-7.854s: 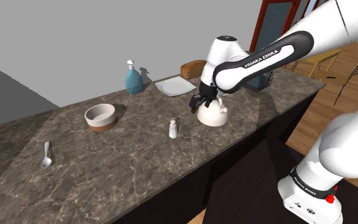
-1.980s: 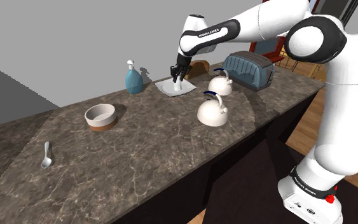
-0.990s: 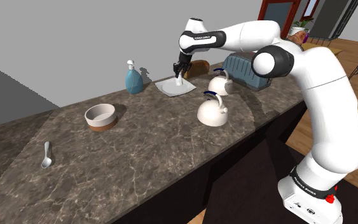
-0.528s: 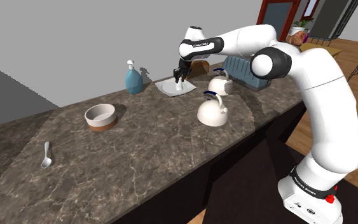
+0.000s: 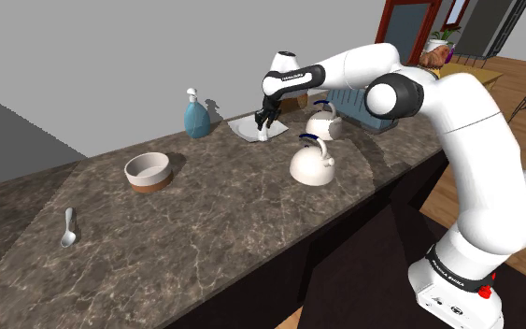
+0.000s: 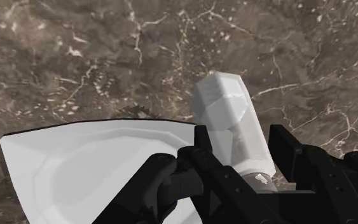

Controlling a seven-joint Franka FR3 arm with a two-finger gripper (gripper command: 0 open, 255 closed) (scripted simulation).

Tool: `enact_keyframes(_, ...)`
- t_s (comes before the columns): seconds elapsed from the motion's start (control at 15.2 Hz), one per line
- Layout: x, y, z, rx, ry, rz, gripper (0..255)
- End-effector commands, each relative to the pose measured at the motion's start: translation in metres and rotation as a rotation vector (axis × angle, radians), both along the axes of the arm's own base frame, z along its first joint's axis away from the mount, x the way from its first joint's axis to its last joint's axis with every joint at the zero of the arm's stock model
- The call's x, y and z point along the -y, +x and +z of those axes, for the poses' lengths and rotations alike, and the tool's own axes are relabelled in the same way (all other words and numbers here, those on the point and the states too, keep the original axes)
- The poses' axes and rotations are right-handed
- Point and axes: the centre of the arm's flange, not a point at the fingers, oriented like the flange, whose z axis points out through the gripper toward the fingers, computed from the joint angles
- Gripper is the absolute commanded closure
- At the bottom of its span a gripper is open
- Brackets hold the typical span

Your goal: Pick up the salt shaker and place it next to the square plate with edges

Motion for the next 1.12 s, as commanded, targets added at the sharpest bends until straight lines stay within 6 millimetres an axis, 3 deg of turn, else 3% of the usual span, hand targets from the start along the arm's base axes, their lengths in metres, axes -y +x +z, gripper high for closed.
enact_keyframes(0.0,0.000,0.000,-0.010,0.001,0.000,0.000,255)
enact_keyframes(0.59,0.000,0.000,-0.059,0.001,0.000,0.000,255)
enact_keyframes(1.06,0.000,0.000,-0.059,0.001,0.000,0.000,255)
